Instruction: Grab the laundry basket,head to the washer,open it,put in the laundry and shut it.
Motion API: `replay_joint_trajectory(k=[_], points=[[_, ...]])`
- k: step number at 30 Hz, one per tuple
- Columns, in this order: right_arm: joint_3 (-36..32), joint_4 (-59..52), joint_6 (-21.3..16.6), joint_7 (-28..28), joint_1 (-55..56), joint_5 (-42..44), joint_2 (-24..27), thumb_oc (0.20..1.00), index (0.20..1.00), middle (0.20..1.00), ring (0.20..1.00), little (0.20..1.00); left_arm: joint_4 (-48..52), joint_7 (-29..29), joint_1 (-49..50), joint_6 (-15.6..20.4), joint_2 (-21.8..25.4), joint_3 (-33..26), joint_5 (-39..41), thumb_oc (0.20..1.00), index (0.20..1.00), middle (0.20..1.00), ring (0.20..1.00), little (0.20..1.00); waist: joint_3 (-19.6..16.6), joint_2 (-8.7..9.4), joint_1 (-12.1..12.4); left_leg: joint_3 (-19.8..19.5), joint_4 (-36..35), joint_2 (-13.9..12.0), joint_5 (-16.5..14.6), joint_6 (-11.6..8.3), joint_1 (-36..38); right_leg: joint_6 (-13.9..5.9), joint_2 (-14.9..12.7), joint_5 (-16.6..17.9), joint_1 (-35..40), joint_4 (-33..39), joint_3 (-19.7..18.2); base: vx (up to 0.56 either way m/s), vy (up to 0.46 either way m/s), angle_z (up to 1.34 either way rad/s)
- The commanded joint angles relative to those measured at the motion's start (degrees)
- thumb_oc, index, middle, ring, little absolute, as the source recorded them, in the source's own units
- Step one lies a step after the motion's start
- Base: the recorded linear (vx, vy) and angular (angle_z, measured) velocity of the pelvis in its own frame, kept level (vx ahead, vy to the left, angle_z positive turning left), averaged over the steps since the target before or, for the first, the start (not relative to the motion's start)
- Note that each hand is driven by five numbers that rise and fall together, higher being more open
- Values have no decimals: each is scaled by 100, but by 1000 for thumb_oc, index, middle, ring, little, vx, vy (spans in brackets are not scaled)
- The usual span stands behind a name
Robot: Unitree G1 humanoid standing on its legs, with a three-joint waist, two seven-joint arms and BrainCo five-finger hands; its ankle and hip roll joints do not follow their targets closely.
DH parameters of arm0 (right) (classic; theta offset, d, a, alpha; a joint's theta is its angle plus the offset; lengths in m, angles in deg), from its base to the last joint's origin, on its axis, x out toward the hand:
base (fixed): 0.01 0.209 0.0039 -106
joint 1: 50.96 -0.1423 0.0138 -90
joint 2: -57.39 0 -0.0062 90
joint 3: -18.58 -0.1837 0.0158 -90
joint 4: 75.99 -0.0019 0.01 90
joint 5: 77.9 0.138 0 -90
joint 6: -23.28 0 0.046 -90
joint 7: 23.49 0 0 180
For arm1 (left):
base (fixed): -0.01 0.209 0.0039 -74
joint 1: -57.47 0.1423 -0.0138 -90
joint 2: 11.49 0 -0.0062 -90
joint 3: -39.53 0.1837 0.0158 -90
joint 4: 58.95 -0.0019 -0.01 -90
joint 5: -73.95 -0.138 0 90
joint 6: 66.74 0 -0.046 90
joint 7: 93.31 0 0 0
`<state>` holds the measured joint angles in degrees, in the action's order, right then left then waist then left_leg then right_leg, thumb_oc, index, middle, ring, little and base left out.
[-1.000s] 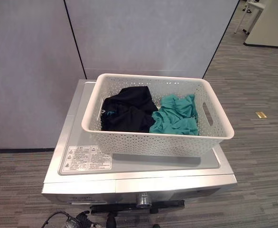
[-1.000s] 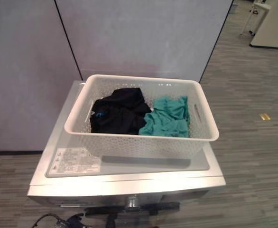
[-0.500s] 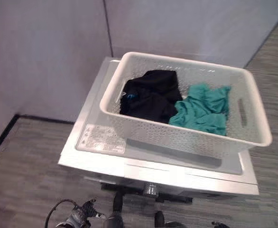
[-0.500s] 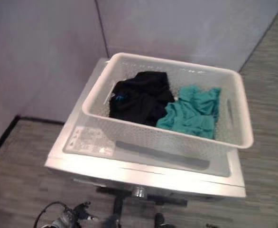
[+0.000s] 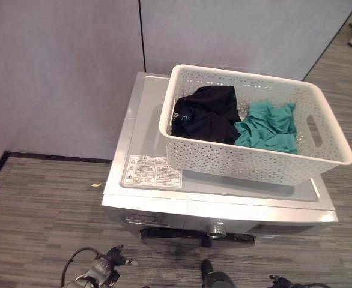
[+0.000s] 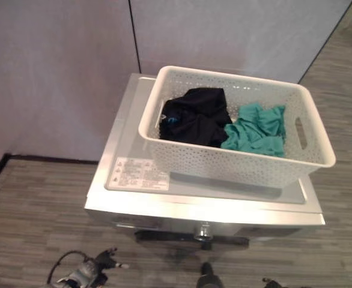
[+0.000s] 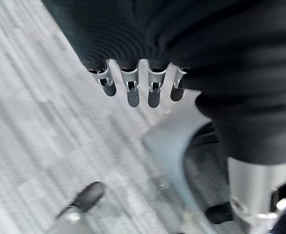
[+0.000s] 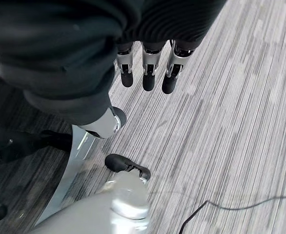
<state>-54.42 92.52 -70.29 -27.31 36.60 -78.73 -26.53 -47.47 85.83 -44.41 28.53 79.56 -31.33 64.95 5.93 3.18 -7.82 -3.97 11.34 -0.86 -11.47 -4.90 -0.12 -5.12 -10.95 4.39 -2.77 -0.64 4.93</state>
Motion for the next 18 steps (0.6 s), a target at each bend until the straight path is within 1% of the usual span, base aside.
replay_joint_trajectory(k=[1, 2, 4, 5, 7, 8, 9, 11, 12, 13, 14, 15, 16, 17, 18], points=[[-124, 141, 114, 46, -327, -35, 317, 1000, 1000, 1000, 1000, 1000, 81, 60, -52, 121, 103, 56, 29, 1000, 1000, 1000, 1000, 1000, 202, -123, 247, 25, -120, 215, -93, 463, 131, -337, 207, 485, -1112, -99, -564, -325, 338, -36], [-107, 112, 108, 56, -382, -66, 286, 1000, 1000, 1000, 1000, 1000, 79, 57, -82, 133, 142, 77, -29, 1000, 1000, 1000, 1000, 1000, 301, -74, 267, 101, -94, 361, -53, 547, -57, -408, 133, 628, -1208, 29, -594, -252, 241, -43], [-94, 103, 108, 53, -392, -90, 260, 1000, 1000, 1000, 1000, 1000, 46, 62, -70, 133, 151, 62, -80, 1000, 1000, 1000, 1000, 1000, 322, -66, 279, 164, -137, 379, -25, 560, -73, -433, 125, 671, -1223, 121, -572, -212, 188, -41], [-36, 54, 95, 52, -429, -107, 168, 1000, 1000, 1000, 1000, 1000, -19, 57, -31, 126, 176, 44, -160, 1000, 1000, 1000, 1000, 1000, 376, -73, 280, 276, -269, 339, 127, 582, -119, -451, 182, 635, -1299, 97, -494, -194, 166, -33], [-35, 54, 95, 52, -430, -107, 167, 1000, 1000, 1000, 1000, 1000, -20, 57, -31, 127, 176, 44, -160, 1000, 1000, 1000, 1000, 1000, 375, -72, 282, 278, -275, 340, 130, 581, -118, -451, 183, 632, -1304, 91, -497, -182, 110, -30], [-2, -20, 54, 58, -364, -62, 113, 1000, 1000, 1000, 1000, 1000, -37, 28, 7, 103, 223, 50, -240, 1000, 1000, 1000, 1000, 1000, 357, -101, 327, 331, -501, 295, 434, 636, -265, -353, 479, 248, -1124, -523, -628, -235, 117, -24], [-2, -20, 54, 58, -365, -62, 111, 1000, 1000, 1000, 1000, 1000, -37, 28, 6, 103, 226, 50, -240, 1000, 1000, 1000, 1000, 1000, 345, -91, 322, 329, -511, 306, 453, 637, -278, -354, 469, 255, -1141, -522, -630, -306, 150, -35], [15, -45, 37, 63, -299, -28, 82, 1000, 1000, 1000, 1000, 1000, -13, 16, 18, 75, 249, 106, -297, 1000, 1000, 1000, 1000, 1000, 271, -137, 395, 330, -759, 226, 693, 663, -368, -291, 670, -93, -908, -991, -713, -178, 59, -21], [26, -42, 30, 61, -280, -37, 74, 1000, 1000, 1000, 1000, 1000, -17, 22, 27, 75, 264, 129, -333, 1000, 1000, 1000, 1000, 1000, 214, -144, 432, 354, -860, 188, 776, 652, -419, -261, 673, -208, -817, -1035, -660, -223, -9, 3], [59, -63, 9, 51, -241, -86, 61, 1000, 1000, 1000, 1000, 1000, 11, 23, 51, 80, 281, 174, -410, 1000, 1000, 1000, 1000, 1000, 106, -102, 541, 433, -1022, 119, 885, 626, -488, -233, 646, -347, -554, -912, -555, -192, -57, -2], [60, -32, 8, 51, -225, -128, 61, 1000, 1000, 1000, 1000, 1000, 25, 22, 68, 79, 282, 171, -393, 1000, 1000, 1000, 1000, 1000, 64, -84, 598, 465, -1026, 90, 898, 619, -518, -247, 613, -389, -463, -866, -531, -132, -63, -7], [59, -31, 8, 52, -223, -129, 60, 1000, 1000, 1000, 1000, 1000, 26, 22, 70, 79, 283, 172, -392, 1000, 1000, 1000, 1000, 1000, 67, -82, 601, 468, -1024, 92, 894, 620, -512, -248, 612, -392, -458, -866, -534, -106, -82, -23], [99, -20, 1, 50, -217, -189, 51, 1000, 1000, 1000, 1000, 1000, 45, 12, 103, 92, 261, 166, -385, 1000, 1000, 1000, 1000, 1000, 9, -4, 669, 453, -922, 116, 870, 619, -614, -285, 558, -340, -329, -614, -696, -61, -56, -27], [99, -19, 1, 51, -216, -189, 50, 1000, 1000, 1000, 1000, 1000, 45, 12, 104, 92, 262, 166, -384, 1000, 1000, 1000, 1000, 1000, 8, -3, 672, 457, -915, 116, 865, 620, -617, -286, 558, -336, -328, -607, -699, -72, -84, -30], [109, -19, -8, 58, -221, -209, 60, 1000, 1000, 1000, 1000, 1000, 51, 12, 106, 96, 249, 166, -352, 1000, 1000, 1000, 1000, 1000, 1, 33, 672, 441, -873, 139, 848, 631, -631, -289, 578, -281, -369, -511, -857, -9, -26, -21]])
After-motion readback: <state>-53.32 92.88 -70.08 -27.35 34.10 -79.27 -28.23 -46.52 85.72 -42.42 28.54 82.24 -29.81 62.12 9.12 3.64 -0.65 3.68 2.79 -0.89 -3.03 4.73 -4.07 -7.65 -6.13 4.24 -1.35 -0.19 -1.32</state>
